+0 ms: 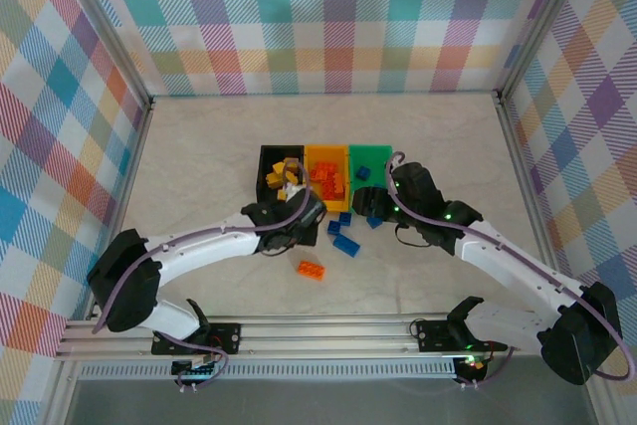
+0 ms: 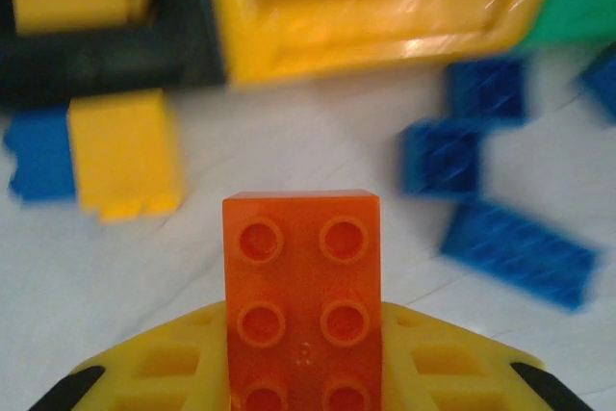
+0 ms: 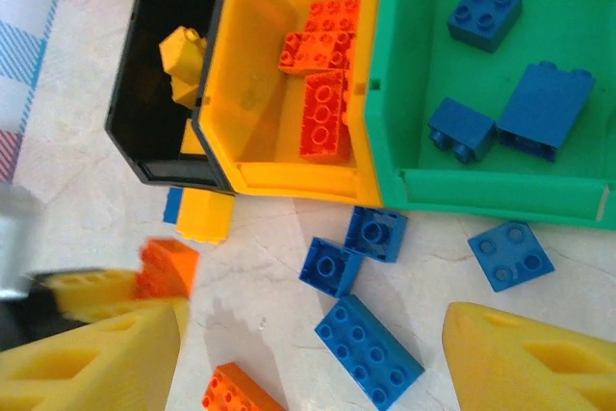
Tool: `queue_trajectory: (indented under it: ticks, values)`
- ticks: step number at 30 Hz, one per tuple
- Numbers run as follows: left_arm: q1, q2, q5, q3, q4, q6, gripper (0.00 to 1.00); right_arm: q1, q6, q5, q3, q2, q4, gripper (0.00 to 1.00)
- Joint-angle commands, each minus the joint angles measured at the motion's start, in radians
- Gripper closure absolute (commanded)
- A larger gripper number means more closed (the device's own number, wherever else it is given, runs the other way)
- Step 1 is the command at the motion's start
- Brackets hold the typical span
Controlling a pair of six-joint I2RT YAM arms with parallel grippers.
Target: Sort the legos into containers by color
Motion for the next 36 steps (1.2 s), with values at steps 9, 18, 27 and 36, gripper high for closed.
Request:
queue_trajectory:
  ticks: [9,18,27,36]
  values:
    - [0.169,0.412,0.036,0.481,-0.028,0.126,0.77,-0.009,0.034,0.001,-0.065,-0.083,-0.063,0.27]
    - [0.188,0.478,0.1,0.641,-0.051,0.109,0.4,-0.009,0.01,-0.07,-0.091,-0.057,-0.067,0.25]
    - [0.141,0.161,0.166,0.454,0.022,0.076,0.07,0.01,-0.1,-0.215,-0.076,0.147,-0.004,0.25]
    - [0.12,-0.265,0.086,0.024,-0.029,-0.023,0.0,0.076,-0.186,-0.177,0.029,0.397,0.01,0.27]
